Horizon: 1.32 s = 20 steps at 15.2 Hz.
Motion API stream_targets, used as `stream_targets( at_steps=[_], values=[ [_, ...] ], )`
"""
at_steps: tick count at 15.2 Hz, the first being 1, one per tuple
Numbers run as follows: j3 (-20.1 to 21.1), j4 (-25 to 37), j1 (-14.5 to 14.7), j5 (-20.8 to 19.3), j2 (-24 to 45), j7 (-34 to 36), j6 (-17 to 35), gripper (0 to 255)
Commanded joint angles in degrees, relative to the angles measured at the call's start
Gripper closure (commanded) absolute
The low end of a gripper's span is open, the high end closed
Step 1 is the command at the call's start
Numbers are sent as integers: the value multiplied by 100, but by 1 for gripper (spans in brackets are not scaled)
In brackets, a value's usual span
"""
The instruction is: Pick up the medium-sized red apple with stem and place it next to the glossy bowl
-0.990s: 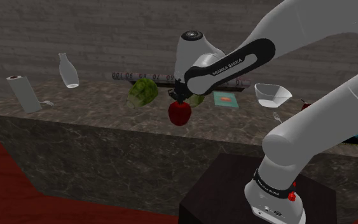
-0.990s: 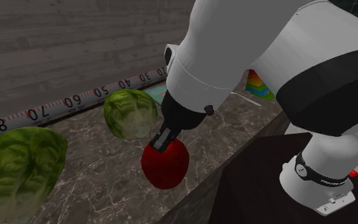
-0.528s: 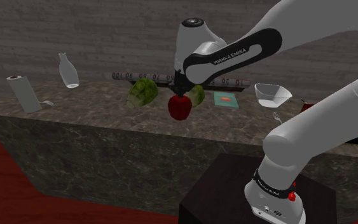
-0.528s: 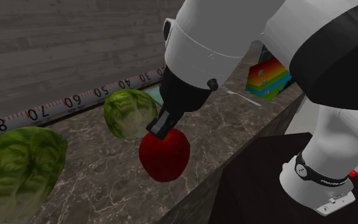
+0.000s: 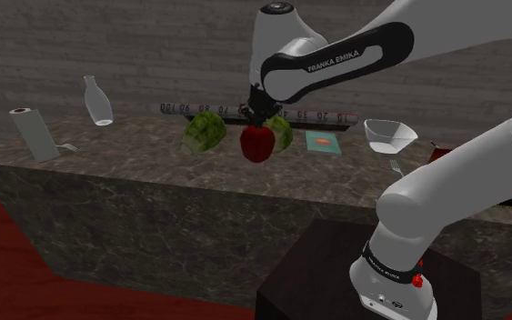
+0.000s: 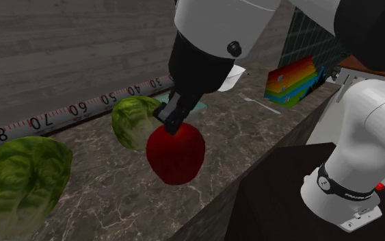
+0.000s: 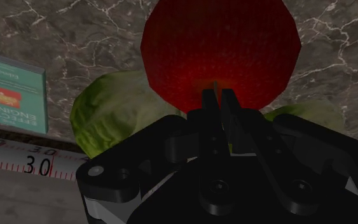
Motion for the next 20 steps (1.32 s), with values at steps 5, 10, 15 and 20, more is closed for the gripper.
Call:
stream_targets(
  at_steps=[5,10,15,20],
  values=[
    [-78,384,25,67,-93,-158,-463,255],
    [-122,736,32,103,-126,-263,-838,255],
    [-155,1114,29,126,-126,-357,-1208,255],
    [-677,720,-29,130,-530,-938,-1124,255]
  ],
)
